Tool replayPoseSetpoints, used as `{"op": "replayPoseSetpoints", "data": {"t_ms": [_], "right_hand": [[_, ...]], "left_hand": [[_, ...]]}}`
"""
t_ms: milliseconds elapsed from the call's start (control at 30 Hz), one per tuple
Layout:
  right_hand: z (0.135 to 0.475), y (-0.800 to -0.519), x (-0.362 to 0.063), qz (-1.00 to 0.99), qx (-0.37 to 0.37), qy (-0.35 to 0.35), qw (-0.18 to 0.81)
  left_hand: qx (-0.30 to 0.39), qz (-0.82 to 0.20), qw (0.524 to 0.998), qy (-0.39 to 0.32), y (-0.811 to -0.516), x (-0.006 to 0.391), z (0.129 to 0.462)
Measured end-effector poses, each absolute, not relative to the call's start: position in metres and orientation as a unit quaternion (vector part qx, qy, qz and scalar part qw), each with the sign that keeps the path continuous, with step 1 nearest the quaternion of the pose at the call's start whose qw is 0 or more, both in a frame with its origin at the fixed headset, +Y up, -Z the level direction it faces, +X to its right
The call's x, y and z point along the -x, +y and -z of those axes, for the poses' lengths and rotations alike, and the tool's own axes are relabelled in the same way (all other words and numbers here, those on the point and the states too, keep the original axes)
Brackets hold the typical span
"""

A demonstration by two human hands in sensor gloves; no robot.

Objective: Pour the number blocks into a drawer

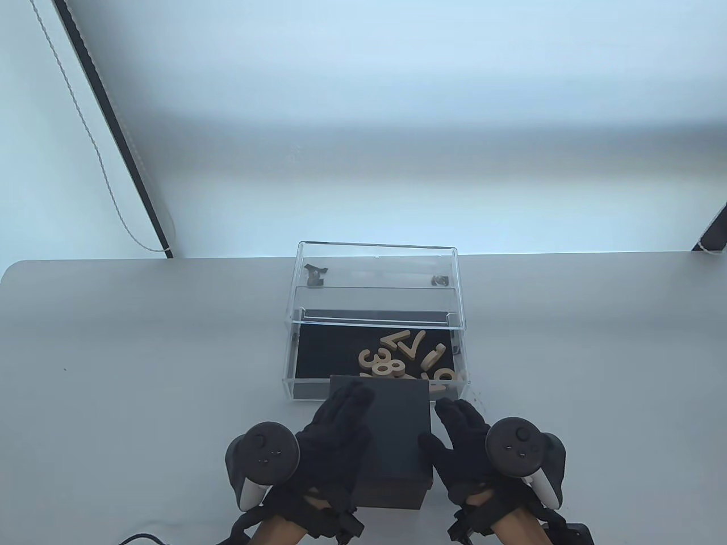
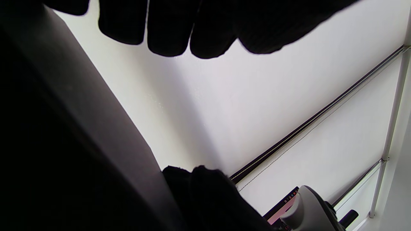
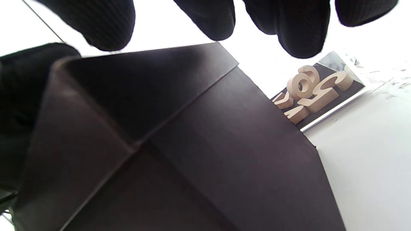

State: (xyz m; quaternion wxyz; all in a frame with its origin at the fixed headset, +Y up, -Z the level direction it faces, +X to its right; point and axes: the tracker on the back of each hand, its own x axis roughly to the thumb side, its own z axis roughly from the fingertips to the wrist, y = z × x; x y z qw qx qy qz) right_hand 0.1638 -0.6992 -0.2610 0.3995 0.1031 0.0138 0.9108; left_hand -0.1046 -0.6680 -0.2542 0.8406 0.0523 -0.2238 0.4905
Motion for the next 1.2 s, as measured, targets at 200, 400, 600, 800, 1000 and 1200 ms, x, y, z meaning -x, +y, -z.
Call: {"op": "replayPoseSetpoints", "data": {"t_ms": [200, 400, 600, 800, 1000, 1200], "right_hand": [[0.261, -0.699, -0.164, -0.911, -0.104, 0.013, 0.399], [0.26, -0.7, -0.163, -0.911, -0.106, 0.018, 0.398], [0.26, -0.701, -0.162, -0.912, -0.107, 0.02, 0.395], [0.259, -0.702, -0.16, -0.913, -0.109, 0.028, 0.393], [0.259, -0.703, -0.159, -0.913, -0.111, 0.033, 0.39], [0.258, -0.705, -0.158, -0.914, -0.111, 0.04, 0.387]], "left_hand": [[-0.013, -0.34, 0.905, -0.257, -0.68, 0.078, 0.253], [-0.004, -0.227, 0.936, -0.268, -0.682, 0.068, 0.25], [-0.004, -0.224, 0.938, -0.266, -0.682, 0.07, 0.249], [-0.009, -0.215, 0.946, -0.241, -0.681, 0.098, 0.252], [-0.016, -0.215, 0.949, -0.231, -0.681, 0.135, 0.251], [-0.025, -0.215, 0.955, -0.202, -0.68, 0.177, 0.246]]}}
